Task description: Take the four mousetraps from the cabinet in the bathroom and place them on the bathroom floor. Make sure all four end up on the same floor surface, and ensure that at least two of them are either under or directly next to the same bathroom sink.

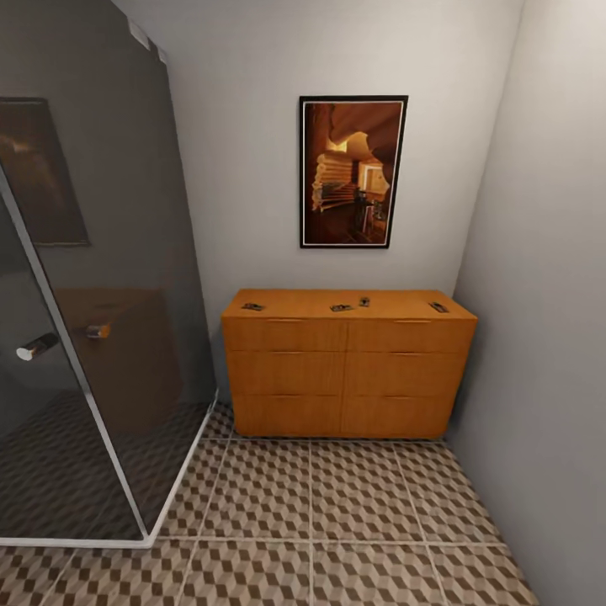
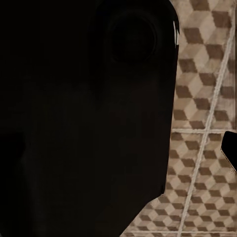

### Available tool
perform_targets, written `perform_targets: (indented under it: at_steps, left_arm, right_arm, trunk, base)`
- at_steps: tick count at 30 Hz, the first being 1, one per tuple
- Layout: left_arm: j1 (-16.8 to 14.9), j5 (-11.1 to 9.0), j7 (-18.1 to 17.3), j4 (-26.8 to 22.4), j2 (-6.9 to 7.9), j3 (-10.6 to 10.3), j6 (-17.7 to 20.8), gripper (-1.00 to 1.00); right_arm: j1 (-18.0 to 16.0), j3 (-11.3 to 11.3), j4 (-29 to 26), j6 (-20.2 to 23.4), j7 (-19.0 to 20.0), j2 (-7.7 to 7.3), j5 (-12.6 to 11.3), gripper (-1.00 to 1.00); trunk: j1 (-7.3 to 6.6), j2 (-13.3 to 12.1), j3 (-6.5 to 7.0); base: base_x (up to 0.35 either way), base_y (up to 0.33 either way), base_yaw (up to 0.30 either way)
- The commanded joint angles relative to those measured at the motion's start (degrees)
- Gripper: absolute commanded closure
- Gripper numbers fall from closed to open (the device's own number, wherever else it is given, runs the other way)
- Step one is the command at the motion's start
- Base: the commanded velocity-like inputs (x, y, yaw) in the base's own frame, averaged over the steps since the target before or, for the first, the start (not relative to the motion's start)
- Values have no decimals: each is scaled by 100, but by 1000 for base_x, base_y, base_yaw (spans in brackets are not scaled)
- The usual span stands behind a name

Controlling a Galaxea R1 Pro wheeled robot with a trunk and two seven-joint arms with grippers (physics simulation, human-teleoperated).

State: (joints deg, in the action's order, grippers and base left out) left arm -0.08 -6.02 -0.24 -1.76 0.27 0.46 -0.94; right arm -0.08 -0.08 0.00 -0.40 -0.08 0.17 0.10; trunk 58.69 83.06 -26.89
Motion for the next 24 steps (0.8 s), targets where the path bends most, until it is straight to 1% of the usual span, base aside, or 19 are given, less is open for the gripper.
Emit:
perform_targets:
  at_steps: [1, 17, 24]
  left_arm:
    - [-1, -59, -2, 0, 0, -1, -8, -100]
    - [-1, -65, -1, 0, 0, -2, 21, -100]
    - [-1, -66, 2, 0, 0, -2, 23, -100]
  right_arm:
    - [-1, -1, 0, -4, -1, 0, 2, -100]
    - [-1, 31, 0, -4, -1, -7, 36, -100]
    - [-1, 41, 0, 3, -1, -5, 42, -100]
  trunk:
    - [3, 2, -4]
    - [3, 2, -4]
    - [3, 2, -4]
  base:
    - [318, 0, 0]
    - [318, -1, 0]
    - [318, -56, 0]
